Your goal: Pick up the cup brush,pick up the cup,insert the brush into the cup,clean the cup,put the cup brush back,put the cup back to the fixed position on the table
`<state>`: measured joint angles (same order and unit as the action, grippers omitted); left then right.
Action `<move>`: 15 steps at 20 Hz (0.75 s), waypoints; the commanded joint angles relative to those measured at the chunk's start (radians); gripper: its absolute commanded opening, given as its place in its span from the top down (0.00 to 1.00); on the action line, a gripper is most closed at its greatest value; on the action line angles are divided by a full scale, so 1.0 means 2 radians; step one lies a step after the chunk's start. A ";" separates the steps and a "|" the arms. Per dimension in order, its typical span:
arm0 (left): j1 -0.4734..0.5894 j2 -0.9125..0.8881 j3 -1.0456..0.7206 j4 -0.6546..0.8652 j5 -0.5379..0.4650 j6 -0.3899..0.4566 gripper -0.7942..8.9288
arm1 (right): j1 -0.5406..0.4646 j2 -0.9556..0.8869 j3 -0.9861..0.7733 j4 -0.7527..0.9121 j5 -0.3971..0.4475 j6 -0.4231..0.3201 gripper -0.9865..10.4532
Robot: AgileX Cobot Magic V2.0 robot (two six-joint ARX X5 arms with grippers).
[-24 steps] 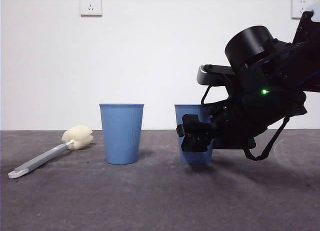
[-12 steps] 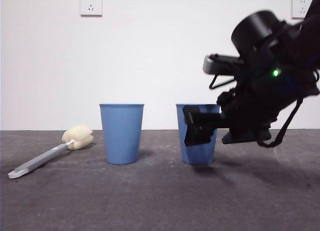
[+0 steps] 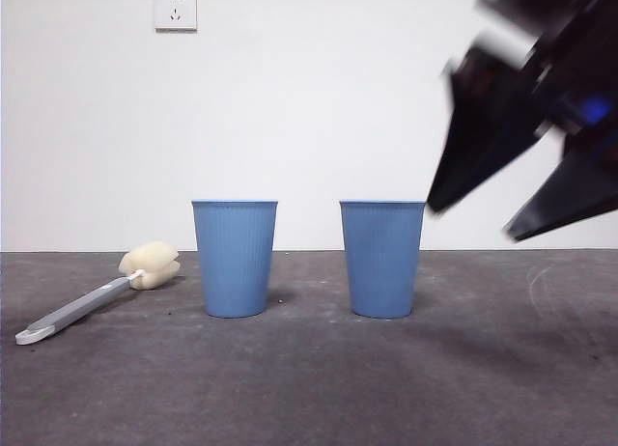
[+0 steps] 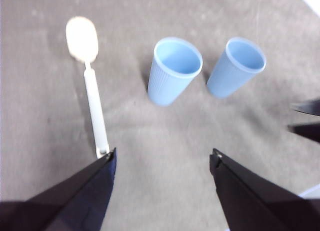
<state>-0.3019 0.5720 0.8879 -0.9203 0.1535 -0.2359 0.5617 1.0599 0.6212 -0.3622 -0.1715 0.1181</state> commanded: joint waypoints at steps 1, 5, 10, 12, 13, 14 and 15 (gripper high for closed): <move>0.001 0.000 -0.004 -0.010 0.012 0.016 0.60 | 0.001 -0.070 0.014 -0.090 -0.043 0.019 0.53; 0.001 0.000 -0.004 -0.024 0.072 0.029 0.60 | 0.001 -0.150 0.069 -0.208 -0.072 0.017 0.53; 0.001 0.004 -0.004 -0.030 0.099 0.033 0.64 | 0.001 -0.169 0.132 -0.270 -0.072 0.015 0.66; 0.001 0.006 -0.004 -0.030 0.099 0.033 0.80 | 0.001 -0.169 0.143 -0.286 -0.072 0.014 0.78; 0.001 0.006 -0.004 -0.029 0.099 0.033 0.90 | 0.001 -0.169 0.146 -0.290 -0.072 0.011 0.89; 0.001 0.007 -0.004 -0.029 0.099 0.033 0.93 | 0.001 -0.169 0.146 -0.293 -0.072 0.005 0.92; 0.001 0.008 -0.004 -0.029 0.099 0.035 0.93 | 0.001 -0.169 0.146 -0.295 -0.072 0.005 0.92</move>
<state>-0.3019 0.5888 0.8879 -0.9806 0.3489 -0.1818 0.5621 0.7208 0.9096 -0.9554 -0.3130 0.1387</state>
